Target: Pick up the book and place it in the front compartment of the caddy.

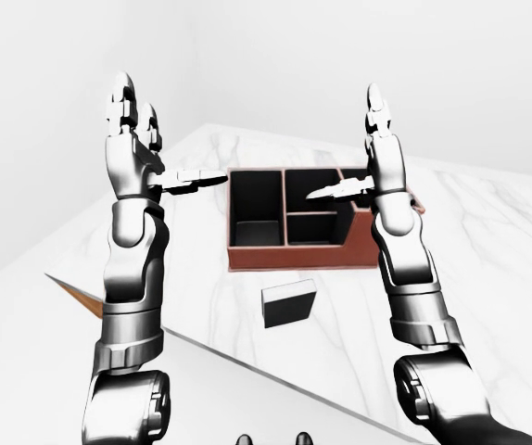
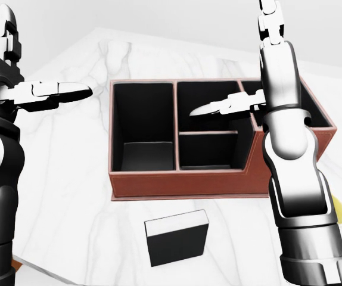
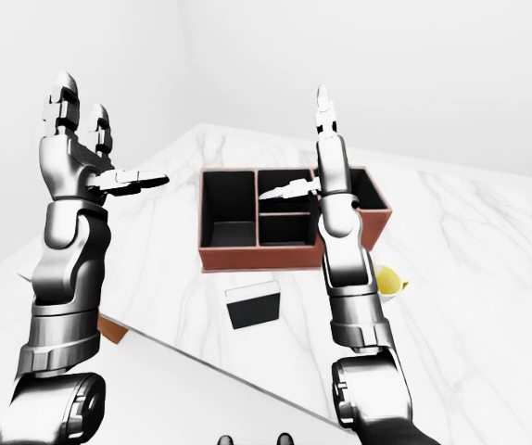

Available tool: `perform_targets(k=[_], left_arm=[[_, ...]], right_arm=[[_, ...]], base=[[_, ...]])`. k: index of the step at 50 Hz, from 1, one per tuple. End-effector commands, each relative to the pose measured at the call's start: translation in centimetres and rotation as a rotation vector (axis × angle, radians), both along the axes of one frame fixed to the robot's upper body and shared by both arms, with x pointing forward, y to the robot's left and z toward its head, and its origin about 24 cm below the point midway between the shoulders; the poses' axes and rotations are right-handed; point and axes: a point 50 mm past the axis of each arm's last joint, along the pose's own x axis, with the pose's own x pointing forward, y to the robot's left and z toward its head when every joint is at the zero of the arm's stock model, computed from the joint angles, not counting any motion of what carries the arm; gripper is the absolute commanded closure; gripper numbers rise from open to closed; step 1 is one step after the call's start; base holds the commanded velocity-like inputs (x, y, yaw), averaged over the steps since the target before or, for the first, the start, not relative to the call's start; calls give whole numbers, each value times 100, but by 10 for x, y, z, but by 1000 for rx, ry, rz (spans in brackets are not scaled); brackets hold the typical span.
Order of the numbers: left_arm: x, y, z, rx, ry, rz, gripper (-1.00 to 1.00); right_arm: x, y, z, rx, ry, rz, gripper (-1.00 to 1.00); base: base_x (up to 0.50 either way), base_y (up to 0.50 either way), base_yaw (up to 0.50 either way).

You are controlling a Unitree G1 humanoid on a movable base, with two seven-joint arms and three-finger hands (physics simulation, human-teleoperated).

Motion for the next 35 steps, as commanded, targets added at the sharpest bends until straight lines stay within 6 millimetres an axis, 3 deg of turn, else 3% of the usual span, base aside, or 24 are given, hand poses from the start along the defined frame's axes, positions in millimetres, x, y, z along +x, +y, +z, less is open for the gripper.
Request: perform_targets(k=[1, 19, 35], left_arm=[[1, 0, -1, 1, 3, 0, -100], [1, 1, -1, 1, 8, 1, -100], [1, 0, -2, 1, 9, 1, -100]], right_arm=[[-1, 1, 1, 0, -5, 2, -100], [1, 0, -1, -7, 2, -9, -100], [0, 4, -2, -27, 7, 5, -100]], base=[[30, 12, 0], [29, 12, 0], [1, 0, 0]])
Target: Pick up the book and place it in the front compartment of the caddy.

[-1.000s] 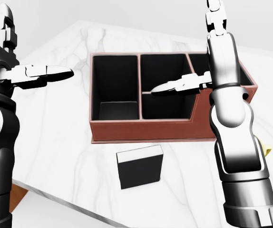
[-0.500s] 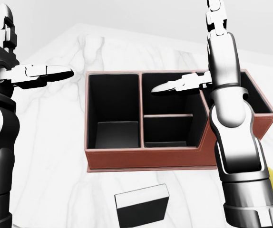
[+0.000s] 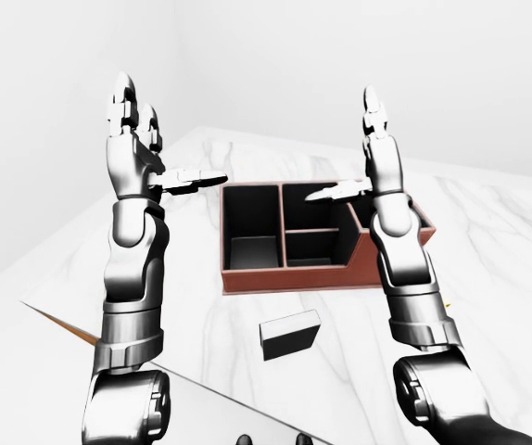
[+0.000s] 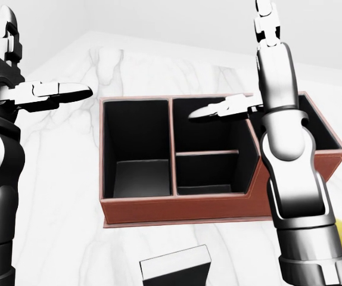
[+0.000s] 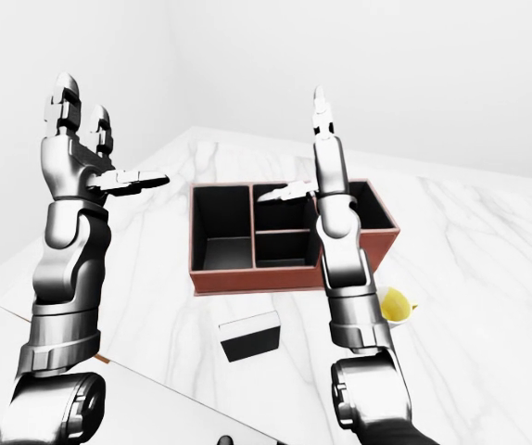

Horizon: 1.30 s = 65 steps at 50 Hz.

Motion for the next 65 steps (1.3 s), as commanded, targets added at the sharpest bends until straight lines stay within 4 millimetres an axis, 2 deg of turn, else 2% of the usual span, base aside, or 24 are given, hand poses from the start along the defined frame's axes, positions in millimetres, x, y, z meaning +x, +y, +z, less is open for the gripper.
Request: perform_targets(k=[1, 16, 24, 30, 35, 38, 39, 43, 44, 46, 53, 65], left_arm=[[0, 0, -1, 1, 3, 1, -100], [1, 0, 0, 2, 3, 1, -100], [2, 1, -2, 2, 11, 3, -100], [0, 1, 0, 0, 2, 4, -100], [2, 1, -3, 2, 13, 3, -100], [1, 1, -1, 2, 6, 4, -100], [0, 0, -2, 2, 7, 4, -100], [0, 0, -2, 3, 7, 4, -100], [-1, 0, -1, 2, 2, 4, -100], [-1, 0, -1, 2, -1, 5, -100], [1, 0, -2, 3, 9, 5, -100], [0, -1, -3, 5, 10, 4, -100]], right_arm=[[1, 1, -2, -10, 10, 4, -100], [4, 8, -12, -58, 61, 35, -100], [6, 19, -27, -164, 135, 81, -100], [-1, 31, -32, -281, 145, 118, -100], [-21, 47, -16, -444, 76, 191, -100], [-29, 51, -15, -509, 76, 213, -100], [-34, 55, -20, -587, 103, 239, -100], [-47, 61, -24, -697, 138, 283, -100], [-50, 61, -32, -789, 177, 267, -100], [-53, 61, -37, -827, 223, 277, -100], [-68, 60, -33, -920, 228, 210, -100], [-84, 53, -22, -955, 186, 79, -100]], base=[[0, 0, 0], [0, 0, 0], [0, 0, 0], [0, 0, 0], [0, 0, 0], [0, 0, 0], [0, 0, 0], [0, 0, 0], [0, 0, 0], [0, 0, 0], [0, 0, 0], [0, 0, 0]])
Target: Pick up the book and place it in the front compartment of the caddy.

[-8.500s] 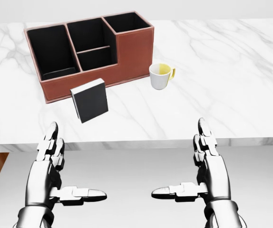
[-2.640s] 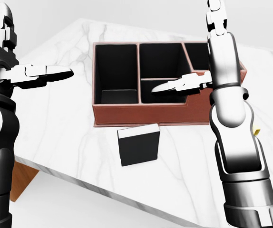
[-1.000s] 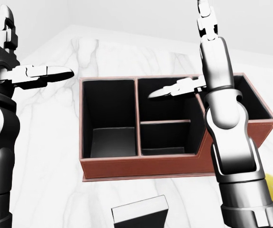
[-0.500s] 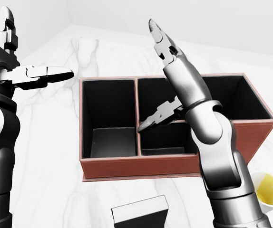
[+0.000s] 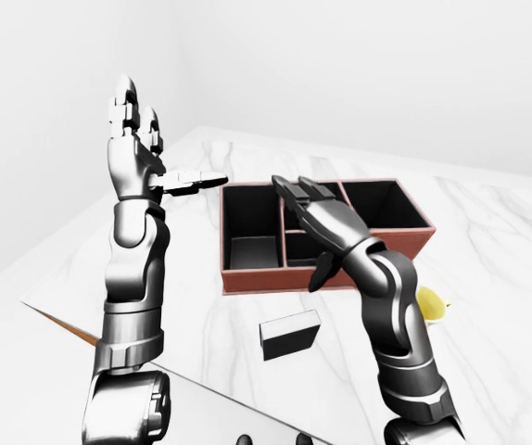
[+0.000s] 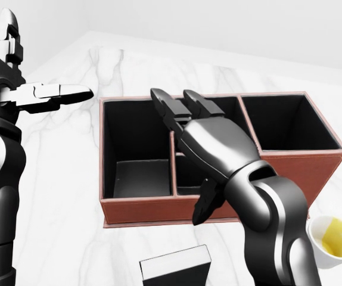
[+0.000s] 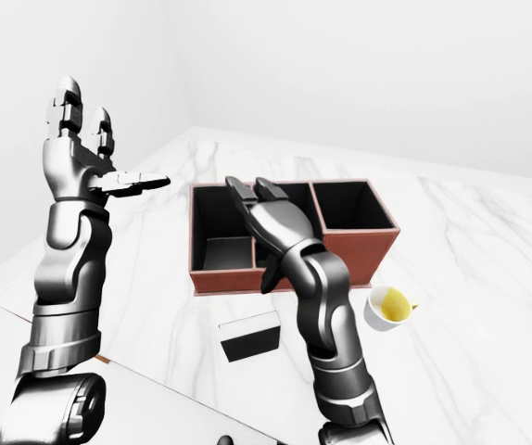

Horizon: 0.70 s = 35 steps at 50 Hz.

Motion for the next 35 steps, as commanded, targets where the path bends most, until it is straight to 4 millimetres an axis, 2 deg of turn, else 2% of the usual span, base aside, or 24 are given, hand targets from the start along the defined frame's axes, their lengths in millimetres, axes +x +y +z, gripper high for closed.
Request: perform_targets(k=[1, 5, 17, 23, 26, 31, 35], left_arm=[[0, -1, -1, 2, 3, -1, -100], [1, -1, -2, 4, 9, -1, -100], [1, -2, -4, 9, 16, -2, -100], [1, -1, -3, 7, 11, -1, -100], [0, -2, -3, 8, 9, 0, -100], [0, -2, -3, 8, 8, 0, -100], [-1, -2, -2, 8, 3, 1, -100]], right_arm=[[-16, -6, 8, -63, -88, -99, -100], [-18, -9, 7, -78, -95, -116, -100], [-37, -11, 30, -89, -234, -181, -100], [-44, -10, 22, -85, -209, -187, -100], [-49, -12, 2, -94, -124, -184, -100], [-57, -12, -11, -97, -70, -180, -100], [-62, -12, -12, -95, -69, -182, -100]], base=[[0, 0, 0], [0, 0, 0], [0, 0, 0], [0, 0, 0], [0, 0, 0], [0, 0, 0], [0, 0, 0]])
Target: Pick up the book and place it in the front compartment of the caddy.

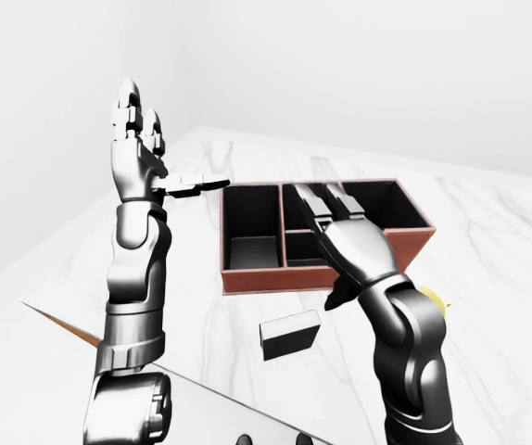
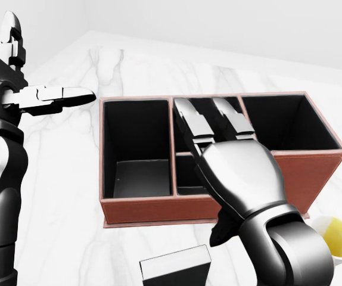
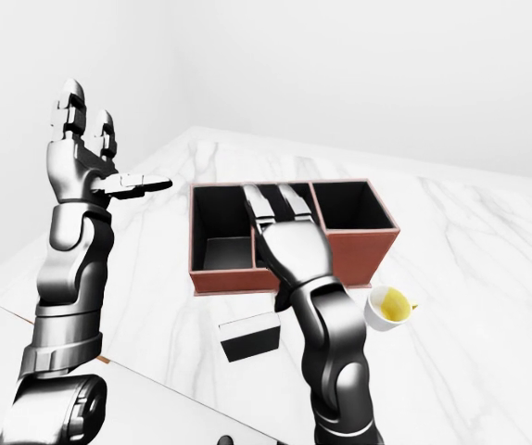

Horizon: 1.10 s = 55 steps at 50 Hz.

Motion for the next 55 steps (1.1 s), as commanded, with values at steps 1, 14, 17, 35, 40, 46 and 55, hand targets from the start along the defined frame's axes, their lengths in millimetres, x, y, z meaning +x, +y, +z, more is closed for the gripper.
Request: perform_targets(k=[1, 14, 17, 35, 40, 46, 55], left_arm=[[-1, 0, 1, 0, -6, 1, -100], [1, 0, -3, 2, 11, 2, -100], [1, -1, -2, 2, 8, 2, -100], [2, 0, -2, 1, 11, 1, -100], [2, 0, -2, 0, 11, 2, -100], [2, 0, -1, -1, 8, 2, -100], [1, 0, -2, 0, 10, 2, -100]], right_arm=[[-16, 0, -15, 1, 55, -12, -100], [-23, 0, -19, -3, 68, -11, -100], [-25, 1, -18, -6, 65, -11, -100], [-24, 5, -37, -27, 151, 5, -100], [-24, 8, -47, -40, 198, 18, -100], [-24, 11, -60, -59, 258, 32, -100], [-25, 14, -74, -81, 320, 46, -100]], base=[[0, 0, 0], [0, 0, 0], [0, 0, 0], [0, 0, 0], [0, 0, 0], [0, 0, 0], [0, 0, 0]])
